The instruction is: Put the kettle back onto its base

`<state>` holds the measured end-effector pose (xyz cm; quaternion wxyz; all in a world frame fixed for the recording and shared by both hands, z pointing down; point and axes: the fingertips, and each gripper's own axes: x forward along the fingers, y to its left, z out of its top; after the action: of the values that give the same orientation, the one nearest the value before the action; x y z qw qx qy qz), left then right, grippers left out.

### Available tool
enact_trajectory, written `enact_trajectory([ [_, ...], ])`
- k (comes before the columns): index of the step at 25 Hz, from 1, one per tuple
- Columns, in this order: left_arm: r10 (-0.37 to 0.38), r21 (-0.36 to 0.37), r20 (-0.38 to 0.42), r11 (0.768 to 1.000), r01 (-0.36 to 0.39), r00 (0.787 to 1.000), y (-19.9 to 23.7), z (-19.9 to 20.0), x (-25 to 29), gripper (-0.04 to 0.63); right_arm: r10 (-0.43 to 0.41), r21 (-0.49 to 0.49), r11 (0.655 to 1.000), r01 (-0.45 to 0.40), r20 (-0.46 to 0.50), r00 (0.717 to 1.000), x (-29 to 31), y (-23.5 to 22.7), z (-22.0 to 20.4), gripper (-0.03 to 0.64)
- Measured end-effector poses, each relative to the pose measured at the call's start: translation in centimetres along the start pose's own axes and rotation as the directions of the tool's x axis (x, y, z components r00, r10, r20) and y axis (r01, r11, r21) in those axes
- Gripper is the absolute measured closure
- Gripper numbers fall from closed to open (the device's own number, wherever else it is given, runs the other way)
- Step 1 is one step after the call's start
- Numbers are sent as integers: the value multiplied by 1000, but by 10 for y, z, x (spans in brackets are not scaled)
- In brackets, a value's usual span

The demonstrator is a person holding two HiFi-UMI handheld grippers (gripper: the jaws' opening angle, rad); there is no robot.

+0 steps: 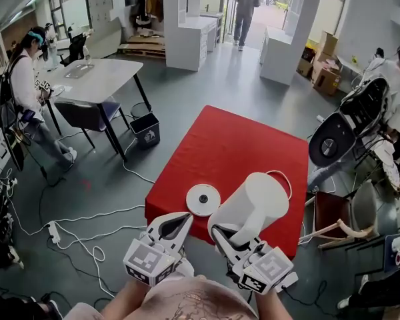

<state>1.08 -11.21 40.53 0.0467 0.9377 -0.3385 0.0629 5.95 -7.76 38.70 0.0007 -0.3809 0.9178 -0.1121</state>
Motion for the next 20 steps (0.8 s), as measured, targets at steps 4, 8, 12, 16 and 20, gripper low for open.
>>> enact_trajectory([
  [4, -14, -7, -5, 1000, 14, 1000, 9, 2, 13, 607, -19, -9, 1000, 19, -1, 1000, 8, -14, 3, 603],
  [8, -21, -10, -10, 1000, 21, 1000, 16, 0, 22, 606, -9, 3, 1000, 9, -6, 1000, 17, -22, 4, 603],
  [12, -21, -16, -17, 1000, 21, 1000, 25, 0, 29, 607, -5, 5, 1000, 5, -14, 1000, 29, -31, 5, 603],
  [16, -22, -15, -28, 1000, 21, 999, 33, -3, 34, 607, 14, 5, 1000, -14, -16, 1000, 42, -35, 6, 603],
  [20, -20, -16, -32, 1000, 19, 999, 43, -4, 39, 607, 28, 11, 1000, -28, -19, 999, 58, -41, 6, 603],
])
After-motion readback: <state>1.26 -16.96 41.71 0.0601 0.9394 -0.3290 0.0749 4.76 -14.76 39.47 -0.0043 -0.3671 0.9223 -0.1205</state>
